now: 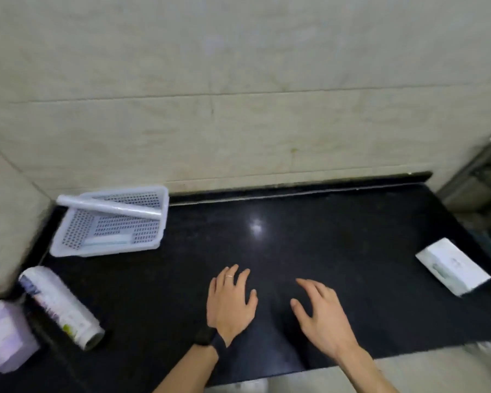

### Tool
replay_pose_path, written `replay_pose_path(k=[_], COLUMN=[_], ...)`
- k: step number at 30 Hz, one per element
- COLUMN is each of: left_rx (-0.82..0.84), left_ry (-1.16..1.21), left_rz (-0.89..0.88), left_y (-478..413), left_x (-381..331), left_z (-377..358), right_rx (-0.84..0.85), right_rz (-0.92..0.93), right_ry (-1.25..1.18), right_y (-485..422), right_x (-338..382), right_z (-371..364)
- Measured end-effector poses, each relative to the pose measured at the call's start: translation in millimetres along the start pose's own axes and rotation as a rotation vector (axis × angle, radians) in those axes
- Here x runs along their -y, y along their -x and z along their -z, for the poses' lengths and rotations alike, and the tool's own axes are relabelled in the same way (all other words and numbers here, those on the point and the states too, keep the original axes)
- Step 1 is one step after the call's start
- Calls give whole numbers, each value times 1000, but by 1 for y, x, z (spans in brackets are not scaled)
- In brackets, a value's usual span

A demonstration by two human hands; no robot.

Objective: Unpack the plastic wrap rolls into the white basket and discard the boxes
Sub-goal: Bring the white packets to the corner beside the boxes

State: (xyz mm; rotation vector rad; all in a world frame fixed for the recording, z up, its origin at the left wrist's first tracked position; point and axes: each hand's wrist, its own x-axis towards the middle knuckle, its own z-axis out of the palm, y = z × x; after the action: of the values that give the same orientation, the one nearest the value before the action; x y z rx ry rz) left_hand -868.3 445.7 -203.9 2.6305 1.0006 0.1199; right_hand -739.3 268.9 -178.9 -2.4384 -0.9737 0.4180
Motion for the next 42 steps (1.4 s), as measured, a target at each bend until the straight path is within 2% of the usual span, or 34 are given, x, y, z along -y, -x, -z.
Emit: replay_pose_path(k=[4, 8, 13, 18, 23, 30, 35, 38, 42], left_rx=[115, 171, 227, 269, 311, 391, 483, 461, 416], left_ry=[-14, -7, -50, -80, -75, -75, -119, -146, -217], left_rz=[-231, -427, -543, -607, -583, -435, -304, -238, -230], left_y=[-2, 2, -13, -39, -74, -118, -128, -119, -109], left_x=[-125, -218, -284, -321, -358, -388, -387, -378, -375], left_z=[-32, -51, -70, -98, -134, -174, -213, -235, -251], right_rx=[-155, -264, -340, -338, -239, -130, -90, -42, -4], right_rz=[-216, -384, -483, -513, -550, -553, -455, -346, -280], right_ry=[-21, -67, -75, -73, -3, 56, 106, 181, 156], right_y=[44, 85, 98, 84, 50, -18, -73, -101, -116], right_x=[-100, -169, -224, -258, -297, -354, -392, -410, -427], right_z=[60, 103, 131, 152, 178, 210, 209, 197, 184])
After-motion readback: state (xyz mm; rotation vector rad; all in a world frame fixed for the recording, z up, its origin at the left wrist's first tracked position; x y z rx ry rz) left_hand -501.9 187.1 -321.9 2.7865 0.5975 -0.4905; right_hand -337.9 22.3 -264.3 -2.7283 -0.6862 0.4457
